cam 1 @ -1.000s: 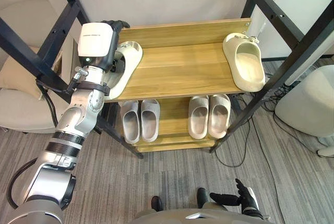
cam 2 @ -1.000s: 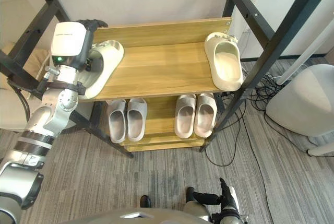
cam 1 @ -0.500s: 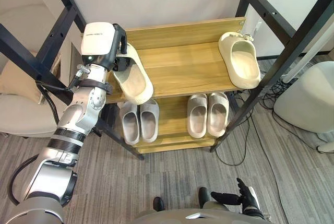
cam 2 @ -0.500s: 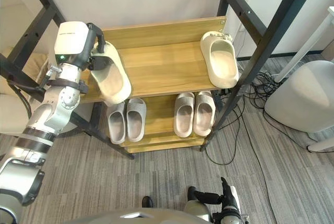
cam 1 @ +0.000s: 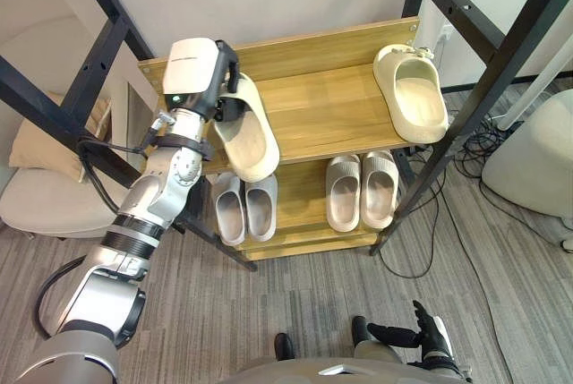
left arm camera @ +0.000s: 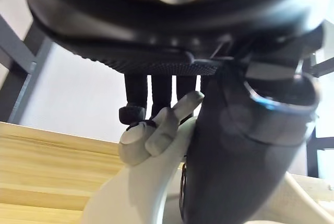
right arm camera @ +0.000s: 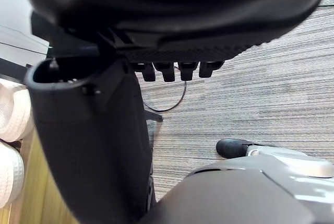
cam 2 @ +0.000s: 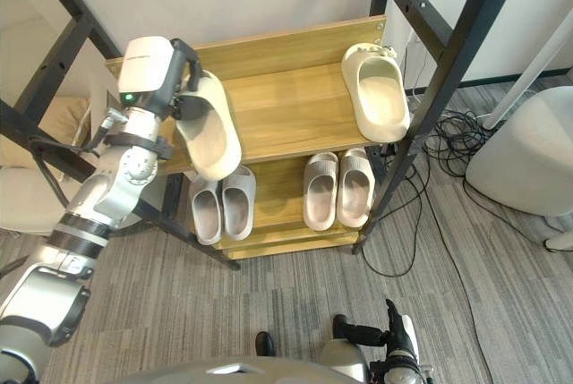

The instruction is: Organize the slippers on the shoe rack

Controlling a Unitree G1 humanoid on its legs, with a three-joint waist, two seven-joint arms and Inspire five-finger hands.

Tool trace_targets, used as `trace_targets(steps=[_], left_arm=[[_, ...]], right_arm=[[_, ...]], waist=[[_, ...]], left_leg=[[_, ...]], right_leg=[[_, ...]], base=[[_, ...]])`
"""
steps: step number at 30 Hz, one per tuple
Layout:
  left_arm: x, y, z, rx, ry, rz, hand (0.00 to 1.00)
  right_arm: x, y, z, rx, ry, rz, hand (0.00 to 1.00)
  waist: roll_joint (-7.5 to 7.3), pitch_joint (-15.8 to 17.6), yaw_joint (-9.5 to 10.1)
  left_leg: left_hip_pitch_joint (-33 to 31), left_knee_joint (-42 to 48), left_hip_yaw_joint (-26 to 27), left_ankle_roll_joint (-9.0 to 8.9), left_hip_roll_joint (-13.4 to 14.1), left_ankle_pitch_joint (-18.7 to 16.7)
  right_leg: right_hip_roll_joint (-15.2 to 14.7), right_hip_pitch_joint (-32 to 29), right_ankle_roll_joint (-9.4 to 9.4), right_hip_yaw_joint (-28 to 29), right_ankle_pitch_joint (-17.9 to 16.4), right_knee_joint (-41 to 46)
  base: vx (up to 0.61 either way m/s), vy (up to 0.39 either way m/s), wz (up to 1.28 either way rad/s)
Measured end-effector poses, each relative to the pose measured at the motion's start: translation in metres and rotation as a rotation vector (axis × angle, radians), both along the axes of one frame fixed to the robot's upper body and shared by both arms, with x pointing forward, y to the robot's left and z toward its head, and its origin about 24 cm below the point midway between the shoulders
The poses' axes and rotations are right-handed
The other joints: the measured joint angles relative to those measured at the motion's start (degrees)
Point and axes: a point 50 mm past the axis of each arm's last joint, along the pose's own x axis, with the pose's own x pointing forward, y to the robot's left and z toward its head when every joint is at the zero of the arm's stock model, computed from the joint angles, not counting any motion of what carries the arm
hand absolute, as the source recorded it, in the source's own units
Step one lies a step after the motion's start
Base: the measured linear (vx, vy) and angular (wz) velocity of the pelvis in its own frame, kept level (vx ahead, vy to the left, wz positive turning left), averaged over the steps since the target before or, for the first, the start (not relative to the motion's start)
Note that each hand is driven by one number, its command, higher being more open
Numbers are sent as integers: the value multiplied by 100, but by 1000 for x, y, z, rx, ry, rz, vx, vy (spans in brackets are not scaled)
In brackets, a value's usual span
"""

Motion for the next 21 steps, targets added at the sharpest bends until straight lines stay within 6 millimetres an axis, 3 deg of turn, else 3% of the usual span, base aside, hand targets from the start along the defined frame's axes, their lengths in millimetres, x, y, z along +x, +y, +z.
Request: trace_targets(steps=[4, 10, 17, 18, 21], left_arm=[[4, -22, 10, -54, -31, -59, 0], [13, -50, 32, -97, -83, -130, 0], [19, -60, 57, -91, -159, -138, 0], [19, -60, 58, -93, -165, -135, 100], [22, -62, 69, -86, -192, -132, 100]], right_arm=[[3, -3, 3, -9, -23, -15, 100], [13, -3, 7, -17, -66, -22, 100], [19, -4, 12, -28, -112, -39, 100], [19, -3, 12, -28, -115, -40, 100], [21, -2, 13, -25, -129, -40, 100]], waist=[[100, 57, -62], [144, 174, -366], [125, 353, -428], [123, 371, -440], [90, 421, -465]], left_leg=[[-55, -3, 161, -6, 18, -21], [-91, -2, 423, 30, 8, -76], [-231, 41, 662, 55, 10, -140], [-241, 51, 669, 59, 9, -148], [-310, 64, 712, 66, 4, -162]], right_leg=[[20, -141, 9, 171, 26, 1], [33, -325, 28, 476, 68, 20], [43, -571, 46, 741, 135, 20], [41, -584, 48, 749, 137, 20], [34, -672, 59, 790, 150, 20]], base=[[-3, 3, -19], [16, 10, -25], [-9, 8, -18], [-7, 8, -10], [-2, 9, -6]])
